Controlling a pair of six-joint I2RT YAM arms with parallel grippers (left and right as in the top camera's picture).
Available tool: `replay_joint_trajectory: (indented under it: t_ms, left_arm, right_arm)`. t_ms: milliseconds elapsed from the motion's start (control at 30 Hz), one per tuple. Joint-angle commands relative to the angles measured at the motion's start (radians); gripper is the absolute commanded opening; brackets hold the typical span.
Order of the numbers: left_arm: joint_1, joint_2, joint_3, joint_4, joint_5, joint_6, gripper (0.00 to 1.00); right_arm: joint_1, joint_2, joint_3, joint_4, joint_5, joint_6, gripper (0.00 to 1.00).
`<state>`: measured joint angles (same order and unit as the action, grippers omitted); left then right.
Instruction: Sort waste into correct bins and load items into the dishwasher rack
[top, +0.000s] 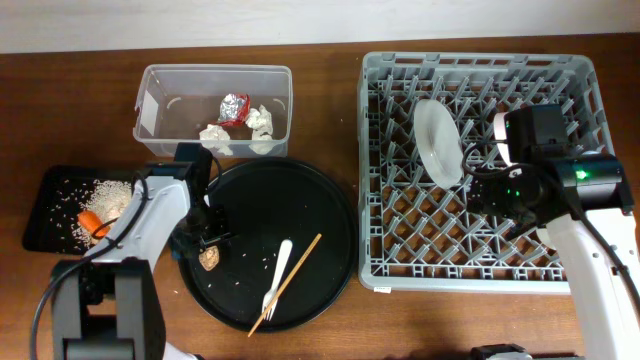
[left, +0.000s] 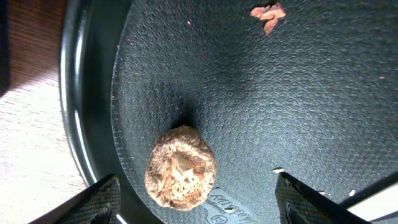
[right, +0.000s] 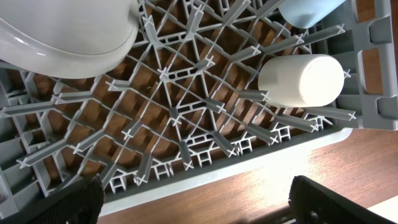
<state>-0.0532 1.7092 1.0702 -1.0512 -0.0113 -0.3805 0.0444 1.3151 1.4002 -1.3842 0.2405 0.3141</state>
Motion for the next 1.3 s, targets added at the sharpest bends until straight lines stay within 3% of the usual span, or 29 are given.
replay_joint_trajectory:
  t_ms: [0, 100, 267, 400, 667, 800, 867, 967, 1100, 1267]
  left_arm:
    - [-0.003, 0.043, -0.012, 0.004, 0.0, 0.015, 0.71]
    - [-0.004, 0.049, -0.064, 0.056, 0.046, 0.015, 0.7]
    - [-0.004, 0.049, -0.081, 0.06, 0.05, 0.015, 0.56]
    - [-0.004, 0.049, -0.081, 0.08, 0.037, 0.015, 0.62]
    - [-0.004, 0.049, -0.132, 0.169, 0.038, 0.015, 0.57]
    - [-0.004, 0.049, -0.137, 0.159, 0.038, 0.015, 0.36]
    - [-0.004, 0.049, -0.137, 0.149, 0.038, 0.015, 0.34]
    - [-0.004, 0.049, -0.137, 0.137, 0.039, 0.015, 0.24]
    - [-0.004, 0.048, -0.125, 0.116, 0.039, 0.015, 0.0]
    - [-0.004, 0.047, -0.033, 0.039, 0.038, 0.016, 0.0]
  right_arm:
    - [-0.006, 0.0, -0.004, -0.001, -0.002, 0.003, 0.98]
    - [-0.006, 0.0, -0.004, -0.001, -0.002, 0.003, 0.98]
    - [-0.006, 0.0, -0.004, -0.002, -0.002, 0.003, 0.98]
    - [-0.006, 0.0, -0.004, -0.005, -0.002, 0.003, 0.98]
    - [-0.006, 0.001, -0.004, -0.012, -0.001, 0.003, 0.98]
    - [-0.006, 0.0, -0.004, -0.016, -0.001, 0.003, 0.99]
    - [-0.006, 0.0, -0.004, -0.016, -0.002, 0.003, 0.98]
    - [-0.006, 0.0, -0.004, -0.016, -0.002, 0.004, 0.99]
    - [-0.006, 0.0, -0.004, -0.016, -0.002, 0.003, 0.98]
    - [-0.006, 0.001, -0.004, -0.019, -0.002, 0.004, 0.98]
